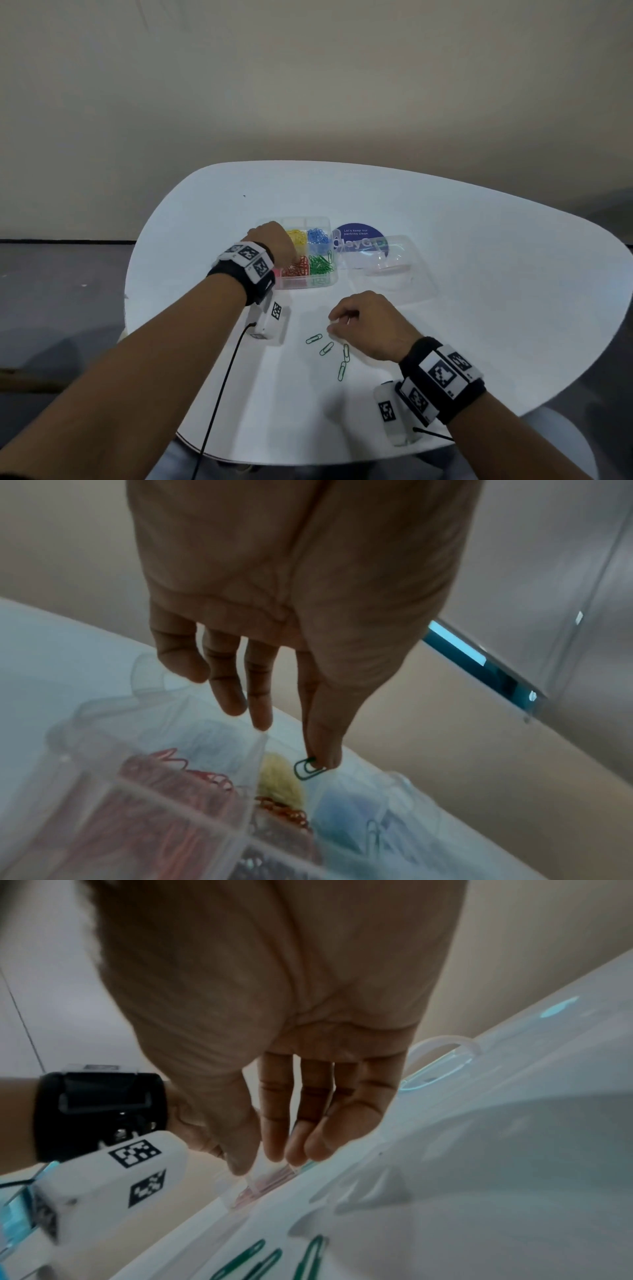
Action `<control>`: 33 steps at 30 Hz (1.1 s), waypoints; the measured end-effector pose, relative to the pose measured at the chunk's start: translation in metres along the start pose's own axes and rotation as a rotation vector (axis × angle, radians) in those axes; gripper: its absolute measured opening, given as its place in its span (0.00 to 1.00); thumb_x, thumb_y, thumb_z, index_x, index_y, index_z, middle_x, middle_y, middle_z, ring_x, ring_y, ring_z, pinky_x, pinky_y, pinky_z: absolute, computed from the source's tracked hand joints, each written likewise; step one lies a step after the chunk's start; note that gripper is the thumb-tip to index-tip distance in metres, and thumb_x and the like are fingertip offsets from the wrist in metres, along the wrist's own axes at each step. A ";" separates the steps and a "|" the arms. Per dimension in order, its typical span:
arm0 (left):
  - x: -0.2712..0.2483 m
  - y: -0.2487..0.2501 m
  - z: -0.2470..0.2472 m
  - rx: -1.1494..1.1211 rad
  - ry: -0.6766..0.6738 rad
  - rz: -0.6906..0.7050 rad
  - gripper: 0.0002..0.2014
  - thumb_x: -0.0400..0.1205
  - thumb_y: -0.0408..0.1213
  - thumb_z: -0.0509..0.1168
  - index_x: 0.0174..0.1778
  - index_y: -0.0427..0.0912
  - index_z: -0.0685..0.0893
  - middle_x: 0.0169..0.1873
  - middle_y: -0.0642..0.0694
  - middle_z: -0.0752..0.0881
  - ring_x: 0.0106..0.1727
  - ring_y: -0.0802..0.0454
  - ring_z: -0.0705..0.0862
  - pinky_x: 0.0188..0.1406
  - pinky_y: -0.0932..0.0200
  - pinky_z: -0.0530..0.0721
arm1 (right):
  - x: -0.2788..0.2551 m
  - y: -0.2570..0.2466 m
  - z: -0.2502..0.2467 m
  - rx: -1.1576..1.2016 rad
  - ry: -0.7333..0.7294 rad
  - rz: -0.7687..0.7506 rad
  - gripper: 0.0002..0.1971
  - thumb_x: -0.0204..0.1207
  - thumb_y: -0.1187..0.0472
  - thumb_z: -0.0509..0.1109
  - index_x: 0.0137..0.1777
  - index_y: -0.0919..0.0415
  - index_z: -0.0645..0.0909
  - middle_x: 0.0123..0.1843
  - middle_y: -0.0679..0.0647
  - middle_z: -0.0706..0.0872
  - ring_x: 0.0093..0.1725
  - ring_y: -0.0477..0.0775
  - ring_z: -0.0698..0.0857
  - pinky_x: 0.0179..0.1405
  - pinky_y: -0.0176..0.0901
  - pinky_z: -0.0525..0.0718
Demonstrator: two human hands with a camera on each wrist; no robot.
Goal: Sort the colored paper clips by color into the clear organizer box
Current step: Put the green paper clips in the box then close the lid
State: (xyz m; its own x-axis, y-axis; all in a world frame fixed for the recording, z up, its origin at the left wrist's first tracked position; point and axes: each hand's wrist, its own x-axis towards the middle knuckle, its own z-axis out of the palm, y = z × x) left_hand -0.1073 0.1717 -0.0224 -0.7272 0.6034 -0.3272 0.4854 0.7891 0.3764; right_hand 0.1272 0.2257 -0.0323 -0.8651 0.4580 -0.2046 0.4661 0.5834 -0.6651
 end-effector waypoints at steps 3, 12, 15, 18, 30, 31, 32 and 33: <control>-0.002 -0.002 -0.009 -0.198 -0.017 0.004 0.13 0.74 0.45 0.77 0.49 0.40 0.92 0.48 0.45 0.91 0.52 0.48 0.88 0.57 0.49 0.87 | -0.003 0.003 -0.002 0.039 0.009 0.019 0.08 0.71 0.54 0.78 0.48 0.53 0.90 0.39 0.43 0.87 0.41 0.41 0.84 0.51 0.39 0.85; -0.024 0.026 -0.004 -0.293 0.030 0.009 0.14 0.83 0.40 0.65 0.57 0.34 0.85 0.56 0.39 0.88 0.52 0.42 0.86 0.44 0.58 0.83 | -0.026 0.016 -0.002 0.064 0.029 0.092 0.04 0.71 0.54 0.78 0.45 0.50 0.89 0.36 0.43 0.87 0.35 0.39 0.82 0.42 0.31 0.81; -0.042 0.020 -0.002 -0.277 0.103 0.153 0.10 0.83 0.41 0.65 0.46 0.42 0.90 0.46 0.46 0.91 0.47 0.47 0.88 0.47 0.57 0.85 | -0.033 0.021 -0.004 0.076 0.081 0.085 0.04 0.72 0.58 0.78 0.46 0.51 0.90 0.39 0.45 0.89 0.36 0.38 0.83 0.42 0.28 0.77; -0.084 0.010 0.009 -0.263 -0.084 0.294 0.04 0.77 0.40 0.74 0.36 0.47 0.89 0.31 0.57 0.87 0.33 0.60 0.84 0.35 0.64 0.79 | -0.037 0.021 -0.003 0.012 -0.043 0.079 0.12 0.69 0.56 0.81 0.53 0.50 0.89 0.46 0.44 0.87 0.36 0.38 0.81 0.45 0.31 0.79; -0.132 0.000 0.081 0.074 0.016 0.225 0.16 0.73 0.51 0.76 0.43 0.40 0.88 0.43 0.46 0.89 0.46 0.46 0.86 0.45 0.55 0.83 | -0.028 0.004 0.002 -0.336 -0.131 -0.037 0.09 0.75 0.61 0.74 0.53 0.52 0.91 0.50 0.47 0.85 0.52 0.50 0.84 0.52 0.41 0.82; -0.131 -0.001 0.082 0.059 0.017 0.232 0.14 0.74 0.48 0.76 0.44 0.41 0.90 0.44 0.45 0.90 0.47 0.45 0.87 0.47 0.55 0.84 | -0.028 0.005 0.000 -0.336 -0.121 -0.030 0.07 0.75 0.61 0.74 0.49 0.53 0.91 0.46 0.47 0.84 0.50 0.49 0.84 0.50 0.41 0.82; -0.130 -0.004 0.082 0.040 0.017 0.236 0.11 0.75 0.46 0.75 0.45 0.41 0.91 0.45 0.46 0.91 0.48 0.46 0.87 0.48 0.55 0.84 | -0.028 0.006 -0.003 -0.339 -0.116 -0.025 0.05 0.75 0.61 0.74 0.47 0.53 0.91 0.44 0.45 0.83 0.48 0.48 0.84 0.49 0.40 0.81; -0.129 -0.008 0.082 0.028 0.013 0.238 0.09 0.75 0.44 0.75 0.45 0.43 0.92 0.45 0.46 0.91 0.48 0.46 0.87 0.50 0.55 0.84 | -0.029 0.008 -0.005 -0.348 -0.119 -0.019 0.05 0.75 0.61 0.74 0.46 0.53 0.91 0.44 0.44 0.82 0.47 0.47 0.82 0.48 0.40 0.81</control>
State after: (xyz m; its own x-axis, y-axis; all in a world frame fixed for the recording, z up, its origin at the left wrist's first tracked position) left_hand 0.0223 0.0971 -0.0539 -0.5967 0.7715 -0.2206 0.6570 0.6276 0.4177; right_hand 0.1568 0.2202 -0.0281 -0.8802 0.3757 -0.2900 0.4672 0.7936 -0.3897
